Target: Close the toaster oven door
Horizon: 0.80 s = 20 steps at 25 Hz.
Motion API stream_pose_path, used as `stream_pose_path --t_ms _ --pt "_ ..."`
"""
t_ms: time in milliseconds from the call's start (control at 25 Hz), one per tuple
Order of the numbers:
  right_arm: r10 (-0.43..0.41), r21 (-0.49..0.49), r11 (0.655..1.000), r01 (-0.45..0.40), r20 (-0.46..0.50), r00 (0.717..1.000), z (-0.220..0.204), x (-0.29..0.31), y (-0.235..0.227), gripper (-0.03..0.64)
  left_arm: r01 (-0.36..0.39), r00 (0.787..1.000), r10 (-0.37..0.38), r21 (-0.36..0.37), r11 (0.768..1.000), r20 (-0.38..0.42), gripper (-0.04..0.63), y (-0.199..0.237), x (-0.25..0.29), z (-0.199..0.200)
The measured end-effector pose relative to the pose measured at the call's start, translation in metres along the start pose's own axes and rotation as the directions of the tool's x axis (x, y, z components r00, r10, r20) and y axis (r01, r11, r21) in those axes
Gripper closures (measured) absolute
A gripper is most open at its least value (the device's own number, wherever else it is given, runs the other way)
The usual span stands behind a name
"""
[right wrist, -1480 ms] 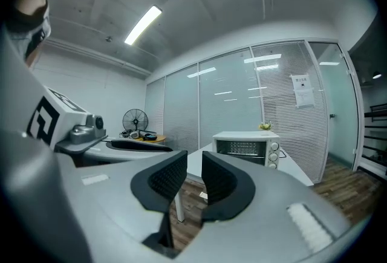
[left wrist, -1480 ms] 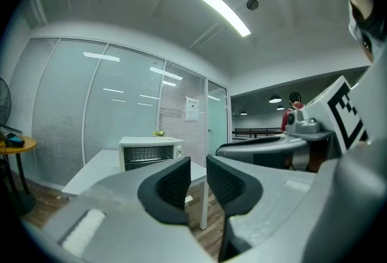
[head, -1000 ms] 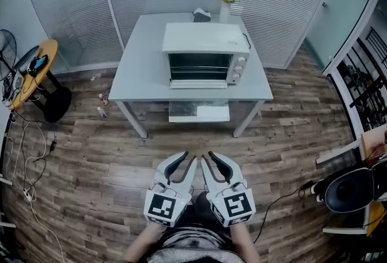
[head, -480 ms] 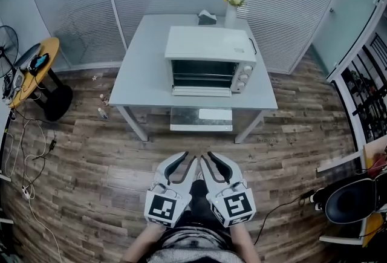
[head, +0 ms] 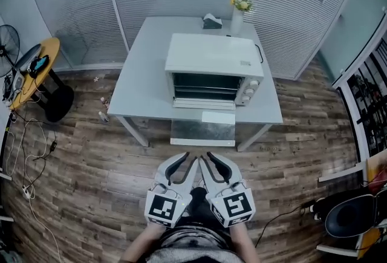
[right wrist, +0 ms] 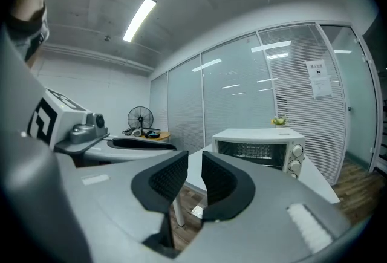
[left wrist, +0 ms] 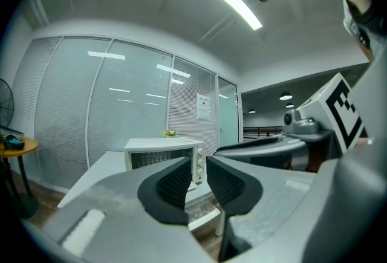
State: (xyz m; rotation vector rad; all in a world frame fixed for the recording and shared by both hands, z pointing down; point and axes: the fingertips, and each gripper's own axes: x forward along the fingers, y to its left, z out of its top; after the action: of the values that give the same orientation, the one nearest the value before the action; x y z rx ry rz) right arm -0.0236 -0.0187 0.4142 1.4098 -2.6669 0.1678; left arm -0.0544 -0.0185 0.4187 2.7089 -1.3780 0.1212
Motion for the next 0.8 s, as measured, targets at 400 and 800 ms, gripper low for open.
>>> stream_pose_path --t_ms 400,800 --pt "0.016 0.016 1.0 -0.015 -0.003 1.0 0.007 0.039 -0.041 0.551 -0.025 0.999 0.025 0.002 1.0 -0.027 0.508 0.028 0.05 0.005" --pt "0.033 0.009 0.999 -0.033 0.01 0.999 0.02 0.064 -0.095 0.551 -0.02 0.999 0.023 0.081 0.997 -0.035 0.508 0.036 0.107 0.012"
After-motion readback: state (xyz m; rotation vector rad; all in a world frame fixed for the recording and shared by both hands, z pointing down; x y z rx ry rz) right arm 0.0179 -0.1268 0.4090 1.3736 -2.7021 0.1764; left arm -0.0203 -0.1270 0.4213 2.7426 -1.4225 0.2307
